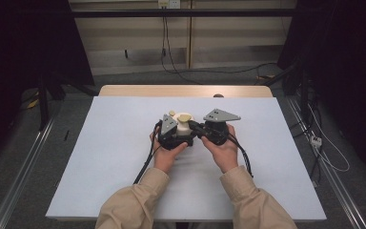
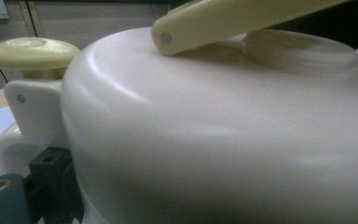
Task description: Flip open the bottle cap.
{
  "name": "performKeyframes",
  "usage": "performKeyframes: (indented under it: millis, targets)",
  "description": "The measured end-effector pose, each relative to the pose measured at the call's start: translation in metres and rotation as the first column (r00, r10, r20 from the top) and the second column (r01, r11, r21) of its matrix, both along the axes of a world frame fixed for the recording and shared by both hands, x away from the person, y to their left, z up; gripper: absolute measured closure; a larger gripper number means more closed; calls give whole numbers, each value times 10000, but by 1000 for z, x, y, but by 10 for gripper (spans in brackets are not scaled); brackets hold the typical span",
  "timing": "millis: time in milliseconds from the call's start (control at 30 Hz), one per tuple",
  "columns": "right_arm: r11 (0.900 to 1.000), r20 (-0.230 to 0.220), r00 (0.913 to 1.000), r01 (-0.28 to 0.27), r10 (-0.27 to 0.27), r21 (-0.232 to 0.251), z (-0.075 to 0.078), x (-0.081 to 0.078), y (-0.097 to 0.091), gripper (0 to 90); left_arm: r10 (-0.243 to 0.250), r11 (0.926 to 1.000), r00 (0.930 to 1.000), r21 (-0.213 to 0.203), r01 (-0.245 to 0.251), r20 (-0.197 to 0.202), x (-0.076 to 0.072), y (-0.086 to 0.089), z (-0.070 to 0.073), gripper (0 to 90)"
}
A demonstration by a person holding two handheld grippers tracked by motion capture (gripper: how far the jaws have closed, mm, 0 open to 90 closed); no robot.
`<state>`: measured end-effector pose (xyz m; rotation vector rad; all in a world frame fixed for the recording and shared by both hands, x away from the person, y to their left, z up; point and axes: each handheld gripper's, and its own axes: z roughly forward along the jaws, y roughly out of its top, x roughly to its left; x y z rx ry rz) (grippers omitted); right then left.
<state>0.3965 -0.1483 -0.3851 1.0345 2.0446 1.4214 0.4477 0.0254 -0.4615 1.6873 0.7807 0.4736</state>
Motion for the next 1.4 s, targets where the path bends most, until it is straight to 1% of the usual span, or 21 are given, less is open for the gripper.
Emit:
performKeyframes:
  millis: [267,333,400,467,500,567,833,933,1100,1400]
  targets:
    - [10000,0,10000,-27,27,19,1,0,1,900,-9,10000,10000,26,9,5,0,0,0,62]
    - [10000,8,10000,-34,34,-54,1,1,2,900,-8,10000,10000,26,8,4,0,0,0,62]
    - [10000,41,10000,-22,22,3,1,1,1,900,-4,10000,10000,-32,4,15,0,0,0,62]
    - [10000,53,10000,-5,5,19,2,1,1,900,-8,10000,10000,33,8,10,0,0,0,62]
    - [9999,69,10000,-13,13,104,2,1,2,900,-1,10000,10000,13,1,6,0,0,0,62]
    - [10000,87,10000,-9,9,31,3,1,2,900,11,10000,10000,-31,-11,0,0,0,0,62]
    - [10000,187,9998,-31,31,1,6,2,5,900,16,10000,10000,-28,-16,11,0,0,0,62]
    - [10000,190,9998,-39,38,35,7,3,6,900,28,10000,10000,-84,-29,-31,0,-1,0,62]
    - [10000,262,9996,-62,60,44,9,5,7,900,13,10000,10000,-4,-13,16,0,0,0,62]
    - [10000,320,9995,-46,43,86,10,7,8,900,28,10000,10000,-21,-28,-2,0,-1,0,62]
